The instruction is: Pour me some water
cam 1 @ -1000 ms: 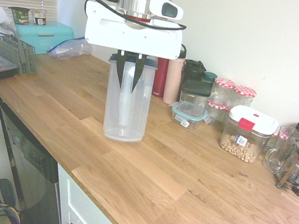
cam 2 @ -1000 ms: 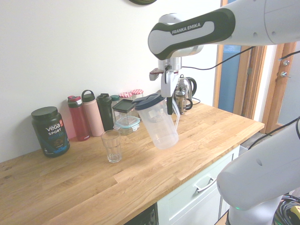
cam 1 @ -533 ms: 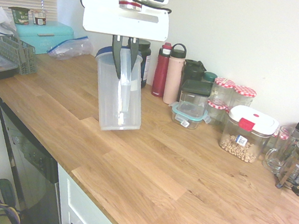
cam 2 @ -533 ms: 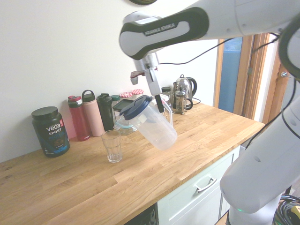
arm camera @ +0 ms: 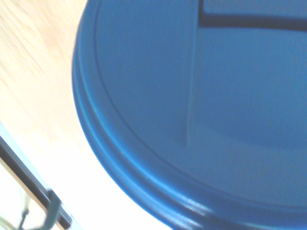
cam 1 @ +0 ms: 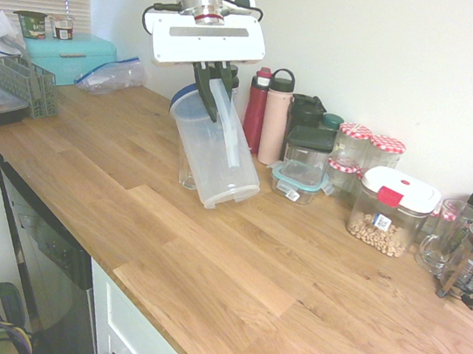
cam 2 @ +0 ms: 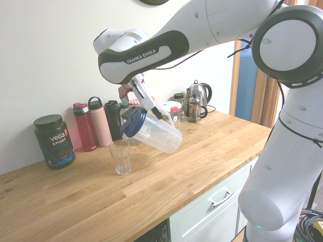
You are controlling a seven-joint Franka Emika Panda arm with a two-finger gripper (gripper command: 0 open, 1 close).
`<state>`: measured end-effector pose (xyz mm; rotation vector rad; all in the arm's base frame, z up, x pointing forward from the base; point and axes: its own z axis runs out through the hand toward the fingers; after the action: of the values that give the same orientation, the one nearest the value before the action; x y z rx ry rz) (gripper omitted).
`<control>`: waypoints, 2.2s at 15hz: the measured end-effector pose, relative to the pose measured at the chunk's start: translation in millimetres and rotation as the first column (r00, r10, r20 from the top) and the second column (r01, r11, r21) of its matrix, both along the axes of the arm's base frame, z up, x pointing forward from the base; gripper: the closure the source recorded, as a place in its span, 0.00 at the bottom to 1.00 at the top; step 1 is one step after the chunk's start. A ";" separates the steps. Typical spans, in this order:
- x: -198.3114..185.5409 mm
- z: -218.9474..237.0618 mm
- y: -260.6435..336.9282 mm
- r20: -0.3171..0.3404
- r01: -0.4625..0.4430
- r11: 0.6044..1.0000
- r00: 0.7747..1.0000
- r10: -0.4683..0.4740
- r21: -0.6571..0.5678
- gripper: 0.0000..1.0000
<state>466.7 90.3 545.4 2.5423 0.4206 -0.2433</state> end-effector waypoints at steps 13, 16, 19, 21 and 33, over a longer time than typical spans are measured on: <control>37.4 -27.1 35.4 -0.024 -0.053 0.984 0.998 0.050 -0.173 1.00; 33.6 -16.3 31.3 -0.017 -0.037 0.993 0.999 0.035 -0.111 1.00; 12.2 25.7 -5.4 0.031 0.059 0.997 0.998 -0.061 0.058 1.00; -4.8 51.8 -35.7 0.053 0.136 0.975 0.988 -0.148 0.176 1.00; -75.3 75.1 -245.2 0.101 0.542 0.638 0.714 -0.693 0.546 1.00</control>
<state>391.5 -154.9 620.5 3.0681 -0.6484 0.0228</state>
